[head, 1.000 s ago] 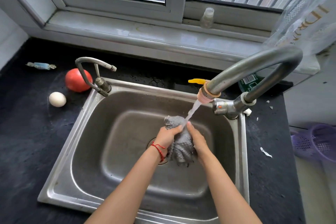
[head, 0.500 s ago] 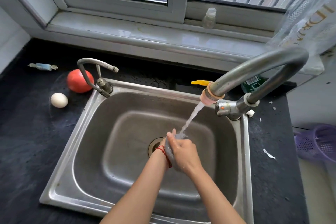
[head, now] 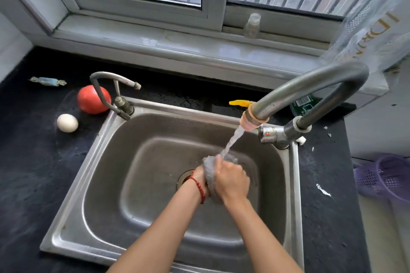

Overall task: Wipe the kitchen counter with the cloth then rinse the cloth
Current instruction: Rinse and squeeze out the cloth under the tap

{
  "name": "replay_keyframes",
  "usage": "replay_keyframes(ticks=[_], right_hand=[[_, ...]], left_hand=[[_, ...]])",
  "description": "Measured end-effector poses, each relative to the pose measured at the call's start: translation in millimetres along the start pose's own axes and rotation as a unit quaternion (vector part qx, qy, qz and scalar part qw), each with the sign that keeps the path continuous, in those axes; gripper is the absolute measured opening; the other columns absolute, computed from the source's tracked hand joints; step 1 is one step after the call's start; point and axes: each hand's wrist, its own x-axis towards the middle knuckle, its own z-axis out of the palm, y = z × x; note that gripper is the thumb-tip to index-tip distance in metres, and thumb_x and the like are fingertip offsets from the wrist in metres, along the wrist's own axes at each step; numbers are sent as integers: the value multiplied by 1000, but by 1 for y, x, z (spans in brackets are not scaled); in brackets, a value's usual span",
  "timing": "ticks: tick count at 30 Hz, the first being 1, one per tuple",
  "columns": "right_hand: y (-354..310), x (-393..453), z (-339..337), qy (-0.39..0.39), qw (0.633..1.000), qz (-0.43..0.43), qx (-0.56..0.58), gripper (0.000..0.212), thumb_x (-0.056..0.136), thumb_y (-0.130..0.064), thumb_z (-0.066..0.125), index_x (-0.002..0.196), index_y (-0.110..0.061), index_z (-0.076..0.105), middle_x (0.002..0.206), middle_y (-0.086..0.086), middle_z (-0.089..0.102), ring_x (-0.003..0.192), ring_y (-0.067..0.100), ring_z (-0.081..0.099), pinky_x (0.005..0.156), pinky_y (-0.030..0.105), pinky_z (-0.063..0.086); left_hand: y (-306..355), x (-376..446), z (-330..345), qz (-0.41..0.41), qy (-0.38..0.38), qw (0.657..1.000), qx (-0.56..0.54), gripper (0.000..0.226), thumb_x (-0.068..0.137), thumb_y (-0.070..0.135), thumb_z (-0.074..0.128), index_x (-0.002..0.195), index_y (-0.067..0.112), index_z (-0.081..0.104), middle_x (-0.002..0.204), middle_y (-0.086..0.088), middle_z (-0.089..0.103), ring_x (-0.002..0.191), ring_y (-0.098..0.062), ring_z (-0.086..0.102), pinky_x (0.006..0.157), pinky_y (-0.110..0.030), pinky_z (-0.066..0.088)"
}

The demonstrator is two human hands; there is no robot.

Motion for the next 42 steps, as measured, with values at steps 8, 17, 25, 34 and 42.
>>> replay_keyframes(ticks=[8,17,25,34,42], right_hand=[[6,31,6,60,959,140,238,52,95,-40,36,95,0,68,102,25,67,100,40,59,83,41,45],[14,23,1,-120,918,21,378,28,86,-21,49,71,-15,72,83,15,71,83,30,64,80,39,49],[30,31,8,-113,890,94,431,47,85,-23,62,128,-9,46,131,8,51,120,23,51,106,43,40],[17,45,3,-95,951,-32,291,16,86,-26,59,91,-12,64,92,5,69,94,21,62,83,35,48],[3,27,11,-163,941,-53,293,40,92,-47,42,98,-19,70,103,10,69,104,23,61,94,37,48]], left_hand=[[8,-16,7,65,39,997,-35,42,87,37,54,102,0,66,100,-16,70,90,-30,67,84,-41,56],[6,-21,3,20,-26,998,57,50,58,57,71,89,17,72,87,-9,70,83,-24,65,74,-35,55],[5,-26,13,215,8,973,83,13,82,1,58,87,7,69,68,-4,72,63,-18,66,67,-27,56],[6,-31,-5,214,95,963,136,20,53,13,53,73,13,56,68,-4,57,64,-18,53,61,-27,44],[-3,-26,18,139,34,989,46,40,74,59,58,73,20,66,55,-1,69,72,-9,62,83,-21,46]])
